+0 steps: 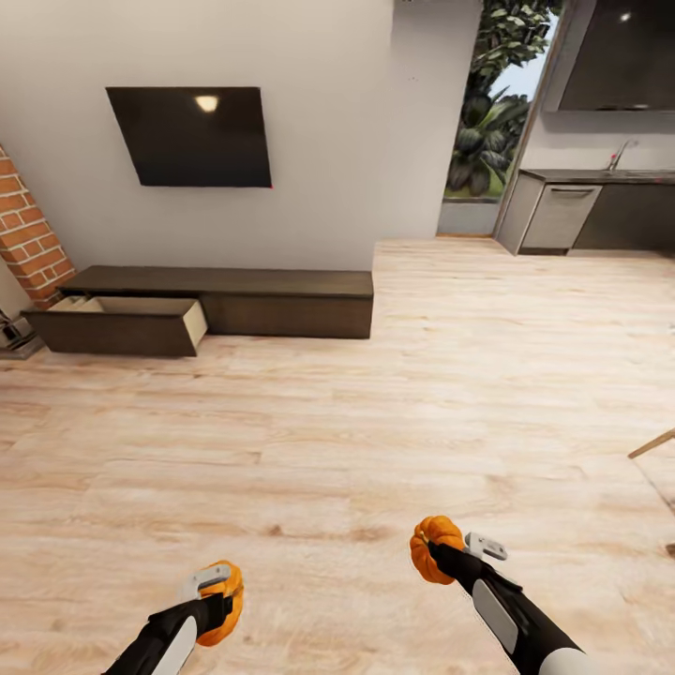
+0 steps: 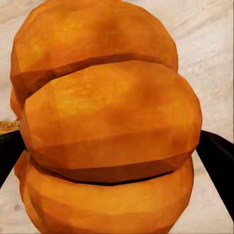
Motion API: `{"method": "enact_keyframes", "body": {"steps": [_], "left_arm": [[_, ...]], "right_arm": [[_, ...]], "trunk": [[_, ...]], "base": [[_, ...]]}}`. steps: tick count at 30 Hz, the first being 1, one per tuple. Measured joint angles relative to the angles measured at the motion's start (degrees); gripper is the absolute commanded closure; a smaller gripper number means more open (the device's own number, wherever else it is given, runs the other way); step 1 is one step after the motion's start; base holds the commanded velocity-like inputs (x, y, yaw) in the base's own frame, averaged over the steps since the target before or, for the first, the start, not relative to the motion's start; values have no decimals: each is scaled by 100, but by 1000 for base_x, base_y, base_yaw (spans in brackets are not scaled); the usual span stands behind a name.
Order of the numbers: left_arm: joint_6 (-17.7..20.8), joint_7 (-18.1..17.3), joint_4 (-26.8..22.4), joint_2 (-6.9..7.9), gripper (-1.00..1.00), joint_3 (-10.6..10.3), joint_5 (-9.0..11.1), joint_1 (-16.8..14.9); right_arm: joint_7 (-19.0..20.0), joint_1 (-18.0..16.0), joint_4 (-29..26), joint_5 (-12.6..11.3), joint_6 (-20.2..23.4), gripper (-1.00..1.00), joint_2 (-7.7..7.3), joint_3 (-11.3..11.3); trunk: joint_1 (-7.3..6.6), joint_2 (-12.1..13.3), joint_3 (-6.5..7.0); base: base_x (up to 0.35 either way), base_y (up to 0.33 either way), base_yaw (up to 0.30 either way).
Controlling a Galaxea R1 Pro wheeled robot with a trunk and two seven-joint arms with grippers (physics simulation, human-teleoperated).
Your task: Place each of the two pumpkins and all three candles from the living room inside a cabinet in the living room (use any cabinet), then make sure every cabinet is closed, and position the cauldron so it is next to a table in the living room.
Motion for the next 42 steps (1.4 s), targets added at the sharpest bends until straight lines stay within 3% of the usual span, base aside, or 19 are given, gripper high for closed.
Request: {"method": "enact_keyframes", "body": {"steps": [13,18,23,33,42], "left_arm": [[-8,0,9,8,100,5,11,1],[-7,0,16,9,100,6,16,2],[-113,1,284,2,100,12,-11,3],[-200,0,366,0,100,12,-15,2],[-208,0,366,1,100,13,-15,3]], "right_arm": [[2,0,2,-3,0,100,50,12],[0,-5,3,19,-7,100,130,-2],[0,-5,2,26,-54,100,137,-6],[0,0,4,12,-208,100,138,-4],[0,-1,13,16,-212,100,139,-4]], "trunk": [[0,0,46],[0,0,47],[0,0,47],[0,0,47],[0,0,50]], "base": [[276,-154,-197],[319,-3,-9],[320,0,-1],[320,0,11],[320,-28,188]]}}
